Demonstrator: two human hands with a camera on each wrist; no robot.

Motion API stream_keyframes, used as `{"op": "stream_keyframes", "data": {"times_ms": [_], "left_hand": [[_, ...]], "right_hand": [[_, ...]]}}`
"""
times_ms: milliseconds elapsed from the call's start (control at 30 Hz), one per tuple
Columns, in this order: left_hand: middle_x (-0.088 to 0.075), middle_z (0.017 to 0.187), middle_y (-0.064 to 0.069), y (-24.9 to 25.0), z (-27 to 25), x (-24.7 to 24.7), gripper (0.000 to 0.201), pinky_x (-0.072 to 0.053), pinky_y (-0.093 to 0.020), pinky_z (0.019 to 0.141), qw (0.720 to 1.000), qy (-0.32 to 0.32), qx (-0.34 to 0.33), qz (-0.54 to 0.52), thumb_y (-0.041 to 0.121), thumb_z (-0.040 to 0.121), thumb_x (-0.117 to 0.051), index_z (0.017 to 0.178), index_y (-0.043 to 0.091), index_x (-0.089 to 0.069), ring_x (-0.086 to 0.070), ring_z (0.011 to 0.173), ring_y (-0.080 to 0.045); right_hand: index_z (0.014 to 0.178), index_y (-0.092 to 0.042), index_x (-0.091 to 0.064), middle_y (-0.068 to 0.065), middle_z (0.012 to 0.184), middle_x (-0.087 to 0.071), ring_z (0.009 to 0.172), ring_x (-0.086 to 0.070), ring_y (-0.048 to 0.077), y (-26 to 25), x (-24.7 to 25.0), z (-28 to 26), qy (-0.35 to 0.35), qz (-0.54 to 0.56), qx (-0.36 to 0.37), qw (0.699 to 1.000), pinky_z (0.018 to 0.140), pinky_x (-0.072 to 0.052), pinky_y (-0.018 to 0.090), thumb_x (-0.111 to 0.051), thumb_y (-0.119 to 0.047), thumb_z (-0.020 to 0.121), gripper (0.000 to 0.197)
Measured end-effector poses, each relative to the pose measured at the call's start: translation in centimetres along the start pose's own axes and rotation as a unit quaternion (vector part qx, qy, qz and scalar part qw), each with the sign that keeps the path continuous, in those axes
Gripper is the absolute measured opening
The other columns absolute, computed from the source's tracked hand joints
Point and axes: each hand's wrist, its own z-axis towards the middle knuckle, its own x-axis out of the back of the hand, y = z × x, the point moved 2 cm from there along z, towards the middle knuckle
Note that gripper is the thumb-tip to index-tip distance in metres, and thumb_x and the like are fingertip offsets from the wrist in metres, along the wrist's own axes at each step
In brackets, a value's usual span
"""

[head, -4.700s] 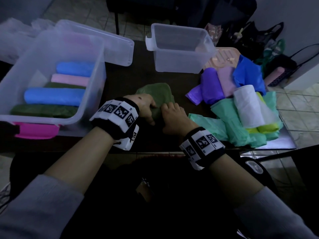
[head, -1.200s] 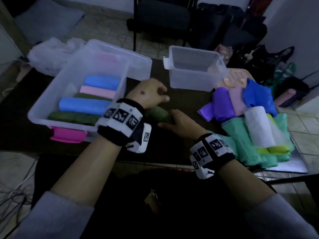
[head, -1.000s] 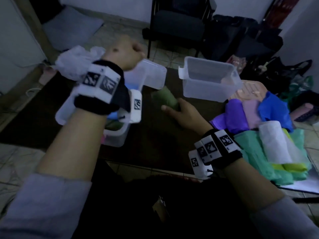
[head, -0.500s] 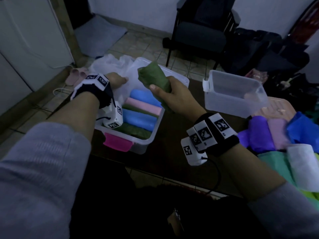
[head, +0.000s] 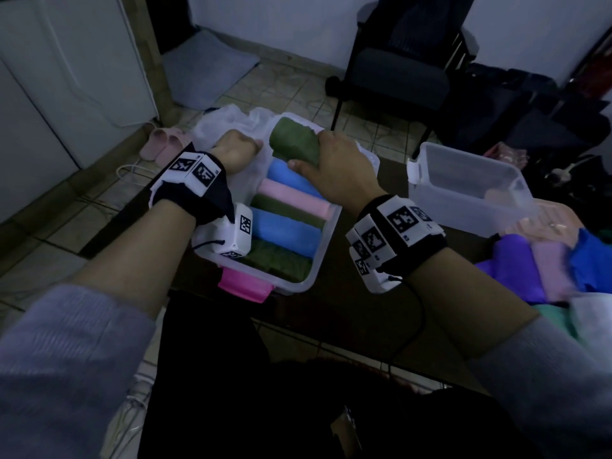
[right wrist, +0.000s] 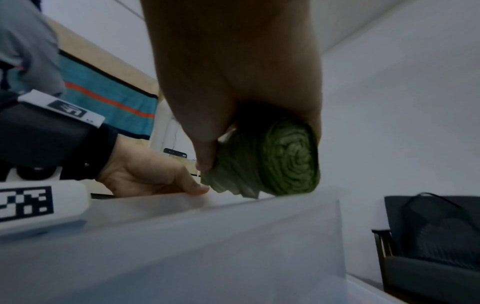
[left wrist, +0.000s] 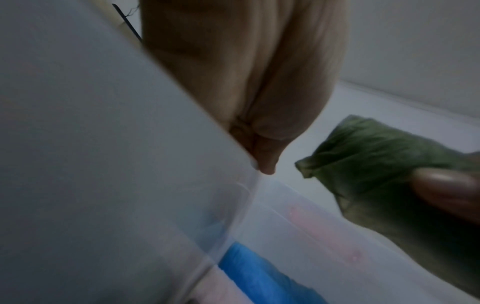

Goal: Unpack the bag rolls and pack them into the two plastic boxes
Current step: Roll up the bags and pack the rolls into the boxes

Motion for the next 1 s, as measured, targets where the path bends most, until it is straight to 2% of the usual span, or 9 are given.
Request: {"op": "stream_keyframes", "data": {"times_ms": [133,267,367,467,533,667,833,900,1000], "left_hand": [[-0.048,0.093,-0.010,-0.2,-0.8,0.6,0.036,-0.034,-0.023,0.055,0.999,0.020,-0.029,-0.040,0.012,0.096,-0.043,0.062,0.022,-0.043,-0.042,0.088,-0.016],[-0.048,0.088,-0.010,-0.2,-1.3,1.0,0.033,-0.029,-0.021,0.062,0.996,0.041,-0.041,-0.067,0.018,0.099,-0.041,0.067,0.016,-0.047,-0.042,0.087,-0.015],[-0.046,0.083,-0.009,-0.1,-1.4,1.0,0.033,-0.032,-0.024,0.056,0.993,0.048,-0.046,-0.096,0.024,0.100,-0.039,0.068,0.017,-0.045,-0.043,0.073,-0.016],[-0.044,0.074,-0.006,0.0,-1.7,1.0,0.038,-0.029,-0.011,0.045,0.993,0.058,-0.050,-0.090,0.024,0.100,-0.038,0.063,0.018,-0.041,-0.036,0.057,-0.009],[-0.045,0.073,-0.006,0.1,-1.8,0.9,0.039,-0.028,-0.010,0.045,0.993,0.054,-0.051,-0.091,0.024,0.101,-0.038,0.063,0.018,-0.041,-0.040,0.063,-0.014],[-0.048,0.090,-0.012,0.2,-2.0,1.0,0.034,-0.031,-0.017,0.055,0.992,0.051,-0.056,-0.099,0.024,0.100,-0.038,0.069,0.015,-0.049,-0.043,0.083,-0.017],[-0.045,0.072,-0.005,-0.1,-1.6,0.9,0.039,-0.031,-0.020,0.053,0.993,0.055,-0.047,-0.094,0.024,0.100,-0.039,0.062,0.018,-0.040,-0.042,0.072,-0.016],[-0.042,0.066,-0.001,-0.1,-1.5,0.8,0.041,-0.031,-0.022,0.054,0.994,0.061,-0.041,-0.083,0.025,0.100,-0.039,0.060,0.017,-0.039,-0.039,0.063,-0.013],[-0.043,0.069,-0.006,-0.1,-1.4,0.7,0.040,-0.029,-0.024,0.065,0.995,0.062,-0.043,-0.070,0.023,0.100,-0.038,0.061,0.014,-0.041,-0.041,0.070,-0.018]], "right_hand": [[0.129,-0.003,-0.041,0.015,0.129,-0.045,0.121,-0.043,0.030,-2.0,-0.1,0.1,0.002,-0.076,0.021,0.997,0.095,-0.040,0.040,-0.048,-0.051,0.091,0.062],[0.126,-0.001,-0.043,0.017,0.128,-0.046,0.119,-0.045,0.033,-2.8,-1.7,-0.1,-0.101,-0.076,0.015,0.992,0.093,-0.040,0.040,-0.053,-0.049,0.090,0.061],[0.124,-0.004,-0.046,0.016,0.125,-0.053,0.113,-0.050,0.028,-3.1,-2.6,-0.6,-0.190,-0.033,0.047,0.980,0.079,-0.035,0.025,-0.056,-0.044,0.090,0.054],[0.131,-0.006,-0.036,0.014,0.130,-0.050,0.116,-0.049,0.025,-3.0,-2.5,-0.8,-0.234,0.026,0.028,0.972,0.072,-0.026,0.017,-0.055,-0.040,0.092,0.056],[0.135,-0.007,-0.028,0.016,0.134,-0.047,0.120,-0.048,0.028,-2.8,-2.4,-0.6,-0.239,0.050,0.003,0.970,0.080,-0.031,0.022,-0.053,-0.044,0.092,0.062],[0.134,-0.008,-0.038,0.019,0.137,-0.041,0.125,-0.040,0.034,-3.1,-2.9,-0.3,-0.241,-0.015,0.007,0.970,0.098,-0.033,0.035,-0.044,-0.048,0.095,0.056],[0.132,-0.008,-0.039,0.015,0.138,-0.046,0.124,-0.044,0.029,-2.9,-3.1,-0.3,-0.237,0.029,0.010,0.971,0.091,-0.032,0.025,-0.042,-0.036,0.098,0.044],[0.132,-0.008,-0.042,0.017,0.136,-0.045,0.126,-0.041,0.032,-2.9,-3.3,-0.3,-0.220,-0.002,0.020,0.975,0.100,-0.032,0.034,-0.040,-0.037,0.099,0.044],[0.134,-0.012,-0.045,0.015,0.135,-0.041,0.127,-0.035,0.032,-3.3,-4.0,-0.3,-0.147,-0.063,0.054,0.986,0.103,-0.031,0.045,-0.036,-0.038,0.099,0.045]]}}
